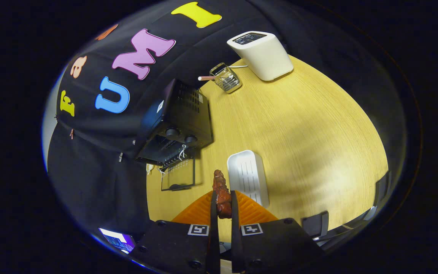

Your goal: Open the toaster oven, put the food inside, and close the toaster oven door.

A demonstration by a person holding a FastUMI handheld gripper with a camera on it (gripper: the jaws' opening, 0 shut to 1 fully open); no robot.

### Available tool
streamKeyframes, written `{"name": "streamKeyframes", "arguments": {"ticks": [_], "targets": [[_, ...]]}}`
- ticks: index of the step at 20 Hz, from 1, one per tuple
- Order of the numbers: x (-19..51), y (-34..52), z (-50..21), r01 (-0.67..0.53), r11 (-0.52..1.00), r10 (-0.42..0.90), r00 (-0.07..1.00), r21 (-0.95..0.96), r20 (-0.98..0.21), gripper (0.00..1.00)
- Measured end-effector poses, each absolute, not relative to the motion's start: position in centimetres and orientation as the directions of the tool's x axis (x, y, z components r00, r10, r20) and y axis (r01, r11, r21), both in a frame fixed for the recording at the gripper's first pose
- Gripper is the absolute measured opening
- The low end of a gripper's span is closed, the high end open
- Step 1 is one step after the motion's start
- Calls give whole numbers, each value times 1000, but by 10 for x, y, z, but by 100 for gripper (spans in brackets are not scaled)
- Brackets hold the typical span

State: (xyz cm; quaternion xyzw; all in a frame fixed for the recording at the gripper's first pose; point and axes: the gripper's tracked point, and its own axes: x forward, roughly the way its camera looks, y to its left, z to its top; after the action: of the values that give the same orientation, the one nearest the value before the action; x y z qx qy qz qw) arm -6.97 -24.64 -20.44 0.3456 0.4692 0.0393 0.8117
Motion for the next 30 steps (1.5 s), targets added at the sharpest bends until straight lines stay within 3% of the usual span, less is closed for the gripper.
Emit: {"name": "streamKeyframes", "arguments": {"ticks": [17,30], "targets": [[-67,-66,-176,268,672,415,637,691,-650,16],[-7,12,-179,266,579,448,687,771,-573,16]]}}
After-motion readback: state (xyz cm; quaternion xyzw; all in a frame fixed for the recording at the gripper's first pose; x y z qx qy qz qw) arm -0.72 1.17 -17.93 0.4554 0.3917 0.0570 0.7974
